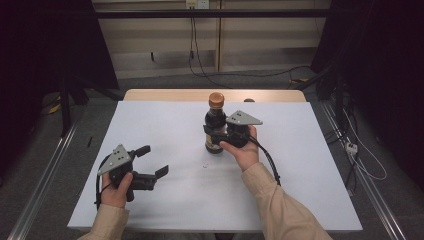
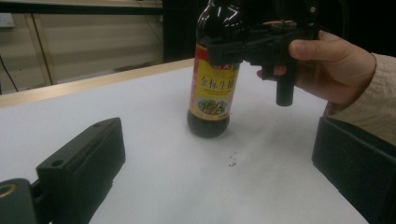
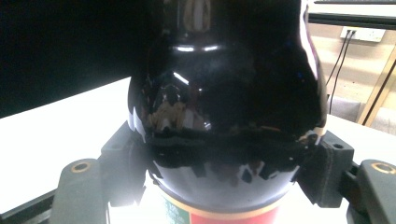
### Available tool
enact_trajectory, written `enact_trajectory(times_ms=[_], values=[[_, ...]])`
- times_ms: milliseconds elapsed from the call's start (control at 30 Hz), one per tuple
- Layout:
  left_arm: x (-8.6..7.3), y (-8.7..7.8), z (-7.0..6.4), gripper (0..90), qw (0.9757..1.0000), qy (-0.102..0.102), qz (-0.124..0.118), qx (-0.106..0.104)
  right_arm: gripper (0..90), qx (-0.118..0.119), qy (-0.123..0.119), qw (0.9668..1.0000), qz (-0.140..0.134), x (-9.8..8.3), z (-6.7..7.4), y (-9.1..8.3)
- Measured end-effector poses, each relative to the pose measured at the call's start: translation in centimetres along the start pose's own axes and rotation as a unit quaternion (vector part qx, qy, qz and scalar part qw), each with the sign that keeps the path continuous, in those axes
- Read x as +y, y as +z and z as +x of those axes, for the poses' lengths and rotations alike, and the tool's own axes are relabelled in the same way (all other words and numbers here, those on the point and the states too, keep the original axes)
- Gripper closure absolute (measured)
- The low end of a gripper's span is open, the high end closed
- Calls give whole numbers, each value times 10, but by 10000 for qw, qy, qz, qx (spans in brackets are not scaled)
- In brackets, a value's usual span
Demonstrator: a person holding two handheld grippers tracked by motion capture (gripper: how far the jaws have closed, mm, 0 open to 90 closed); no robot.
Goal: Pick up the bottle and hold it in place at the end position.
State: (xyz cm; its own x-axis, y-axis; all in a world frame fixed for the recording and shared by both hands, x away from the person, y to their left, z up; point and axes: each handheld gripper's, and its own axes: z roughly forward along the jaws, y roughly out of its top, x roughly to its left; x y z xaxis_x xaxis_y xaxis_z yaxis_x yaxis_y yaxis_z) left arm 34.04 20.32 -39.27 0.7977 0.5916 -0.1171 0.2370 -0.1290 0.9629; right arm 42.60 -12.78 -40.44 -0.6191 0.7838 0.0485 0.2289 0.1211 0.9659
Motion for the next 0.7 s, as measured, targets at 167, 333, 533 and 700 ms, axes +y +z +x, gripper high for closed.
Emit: enact_trajectory(times_ms=[167,333,533,700], values=[[19,14,-3,25,9999,-33,11,-118,275,-16,-40,10000,13,0,0,0],[33,24,-5,37,9999,-12,34,-122,276,-20,-55,10000,14,0,0,0],[47,35,-6,38,9999,64,-22,-155,278,-27,-74,10000,20,0,0,0],[51,42,-5,41,9998,48,-22,-180,280,-52,-78,10000,22,0,1,0]])
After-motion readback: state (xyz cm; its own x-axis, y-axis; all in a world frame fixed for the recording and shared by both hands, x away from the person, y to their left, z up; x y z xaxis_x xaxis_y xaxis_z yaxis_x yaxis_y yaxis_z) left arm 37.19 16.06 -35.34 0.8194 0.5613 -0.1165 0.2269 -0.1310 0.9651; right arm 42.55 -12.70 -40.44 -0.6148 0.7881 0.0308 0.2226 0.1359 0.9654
